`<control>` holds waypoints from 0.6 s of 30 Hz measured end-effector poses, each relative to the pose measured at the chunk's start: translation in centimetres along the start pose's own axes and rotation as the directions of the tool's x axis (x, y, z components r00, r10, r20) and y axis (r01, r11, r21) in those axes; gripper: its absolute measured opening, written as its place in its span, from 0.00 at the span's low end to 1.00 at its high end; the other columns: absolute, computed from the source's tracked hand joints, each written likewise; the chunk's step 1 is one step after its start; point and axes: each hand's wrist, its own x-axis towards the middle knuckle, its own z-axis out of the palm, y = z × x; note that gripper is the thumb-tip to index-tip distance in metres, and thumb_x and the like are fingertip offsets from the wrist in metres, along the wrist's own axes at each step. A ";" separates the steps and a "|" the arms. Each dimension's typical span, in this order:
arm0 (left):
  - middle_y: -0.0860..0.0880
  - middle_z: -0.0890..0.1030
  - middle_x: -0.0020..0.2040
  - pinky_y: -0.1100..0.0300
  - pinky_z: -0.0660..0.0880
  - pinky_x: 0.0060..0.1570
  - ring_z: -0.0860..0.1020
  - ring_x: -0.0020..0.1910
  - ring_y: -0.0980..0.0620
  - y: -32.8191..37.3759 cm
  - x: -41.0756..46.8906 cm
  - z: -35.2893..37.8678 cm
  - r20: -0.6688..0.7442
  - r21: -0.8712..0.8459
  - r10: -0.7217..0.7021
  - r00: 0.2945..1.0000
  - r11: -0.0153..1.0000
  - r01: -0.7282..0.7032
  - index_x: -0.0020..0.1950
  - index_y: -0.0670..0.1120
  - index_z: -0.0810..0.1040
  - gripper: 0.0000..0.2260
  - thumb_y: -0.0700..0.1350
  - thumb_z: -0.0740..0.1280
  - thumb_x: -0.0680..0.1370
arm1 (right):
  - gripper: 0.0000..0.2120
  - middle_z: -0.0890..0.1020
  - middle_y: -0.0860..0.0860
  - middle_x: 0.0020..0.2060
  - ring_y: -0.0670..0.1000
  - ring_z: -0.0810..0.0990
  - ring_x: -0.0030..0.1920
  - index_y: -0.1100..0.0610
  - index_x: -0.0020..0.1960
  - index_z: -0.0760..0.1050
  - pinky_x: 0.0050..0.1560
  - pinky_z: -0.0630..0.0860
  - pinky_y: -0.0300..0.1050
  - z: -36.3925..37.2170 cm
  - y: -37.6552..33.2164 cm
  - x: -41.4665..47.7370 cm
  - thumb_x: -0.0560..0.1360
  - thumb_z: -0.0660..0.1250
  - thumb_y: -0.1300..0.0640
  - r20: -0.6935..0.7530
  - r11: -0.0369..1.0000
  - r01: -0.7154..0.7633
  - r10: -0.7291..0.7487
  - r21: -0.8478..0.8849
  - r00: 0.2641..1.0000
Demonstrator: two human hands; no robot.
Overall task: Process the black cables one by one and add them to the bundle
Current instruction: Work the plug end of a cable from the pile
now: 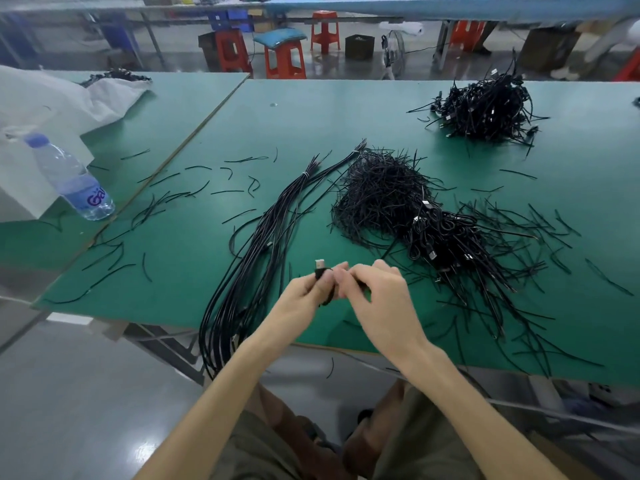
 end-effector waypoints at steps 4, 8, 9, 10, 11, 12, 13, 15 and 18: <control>0.43 0.81 0.67 0.58 0.79 0.61 0.80 0.66 0.49 1.4 1.2 -0.9 -0.050 -0.707 -0.064 0.997 0.707 0.010 0.72 0.37 0.72 0.24 0.52 0.53 0.85 | 0.18 0.71 0.46 0.31 0.47 0.69 0.38 0.53 0.38 0.73 0.47 0.67 0.41 1.2 -0.9 -1.8 0.84 0.60 0.48 0.068 0.996 -0.047 0.042 0.079 0.997; 0.54 0.83 0.45 0.66 0.75 0.34 0.78 0.32 0.60 2.9 1.1 -4.0 -0.076 -0.952 -0.165 0.983 0.304 -0.022 0.59 0.42 0.80 0.16 0.46 0.55 0.88 | 0.18 0.71 0.49 0.34 0.50 0.70 0.41 0.52 0.39 0.72 0.45 0.65 0.40 1.6 -0.1 -2.9 0.84 0.57 0.45 0.222 0.990 -0.142 0.134 0.022 0.966; 0.56 0.79 0.40 0.67 0.70 0.32 0.72 0.26 0.60 3.0 0.8 -4.3 -0.039 -0.958 -0.150 0.988 0.287 0.005 0.54 0.43 0.82 0.17 0.46 0.55 0.88 | 0.19 0.70 0.48 0.34 0.52 0.70 0.41 0.54 0.40 0.73 0.47 0.66 0.43 1.6 0.0 -2.9 0.84 0.57 0.45 0.231 0.990 -0.142 0.142 -0.017 0.962; 0.56 0.76 0.36 0.68 0.67 0.32 0.67 0.24 0.59 3.1 0.4 -4.4 -0.004 -0.951 -0.131 0.991 0.306 0.037 0.50 0.45 0.83 0.18 0.47 0.55 0.88 | 0.19 0.69 0.46 0.33 0.52 0.70 0.41 0.55 0.40 0.74 0.50 0.67 0.46 1.6 0.2 -2.8 0.84 0.57 0.46 0.228 0.990 -0.121 0.133 -0.069 0.964; 0.56 0.73 0.33 0.67 0.66 0.33 0.65 0.22 0.58 3.0 0.1 -4.2 0.018 -0.935 -0.117 0.993 0.350 0.058 0.47 0.46 0.83 0.20 0.48 0.54 0.88 | 0.19 0.69 0.45 0.32 0.52 0.70 0.41 0.57 0.41 0.75 0.52 0.67 0.47 1.6 0.4 -2.6 0.85 0.58 0.47 0.228 0.988 -0.090 0.116 -0.123 0.967; 0.56 0.71 0.32 0.67 0.66 0.33 0.64 0.22 0.57 2.9 -0.2 -4.0 0.025 -0.916 -0.103 0.994 0.396 0.064 0.45 0.47 0.83 0.21 0.49 0.54 0.88 | 0.19 0.70 0.45 0.31 0.53 0.70 0.41 0.58 0.41 0.76 0.54 0.67 0.48 1.6 0.6 -2.5 0.85 0.58 0.47 0.237 0.984 -0.069 0.108 -0.167 0.965; 0.56 0.70 0.31 0.67 0.67 0.32 0.63 0.22 0.57 2.8 -0.4 -3.8 0.021 -0.899 -0.099 0.995 0.434 0.062 0.43 0.48 0.83 0.22 0.49 0.54 0.88 | 0.20 0.73 0.46 0.32 0.53 0.71 0.42 0.57 0.42 0.77 0.56 0.66 0.48 1.6 0.6 -2.4 0.84 0.58 0.46 0.249 0.978 -0.064 0.113 -0.197 0.962; 0.56 0.67 0.30 0.67 0.69 0.32 0.62 0.22 0.57 2.7 -0.4 -3.5 -0.006 -0.872 -0.119 0.993 0.487 0.053 0.43 0.48 0.82 0.19 0.51 0.56 0.87 | 0.19 0.78 0.47 0.35 0.52 0.72 0.45 0.55 0.43 0.78 0.58 0.65 0.48 1.5 0.8 -2.4 0.84 0.58 0.45 0.259 0.967 -0.057 0.123 -0.247 0.958; 0.55 0.65 0.31 0.61 0.62 0.38 0.60 0.25 0.57 2.5 -0.3 -3.4 -0.063 -0.785 -0.148 0.987 0.618 0.043 0.45 0.47 0.78 0.14 0.53 0.60 0.84 | 0.15 0.78 0.41 0.39 0.48 0.71 0.48 0.53 0.49 0.80 0.62 0.63 0.49 1.1 0.6 -2.4 0.84 0.61 0.45 0.259 0.962 -0.042 0.115 -0.270 0.959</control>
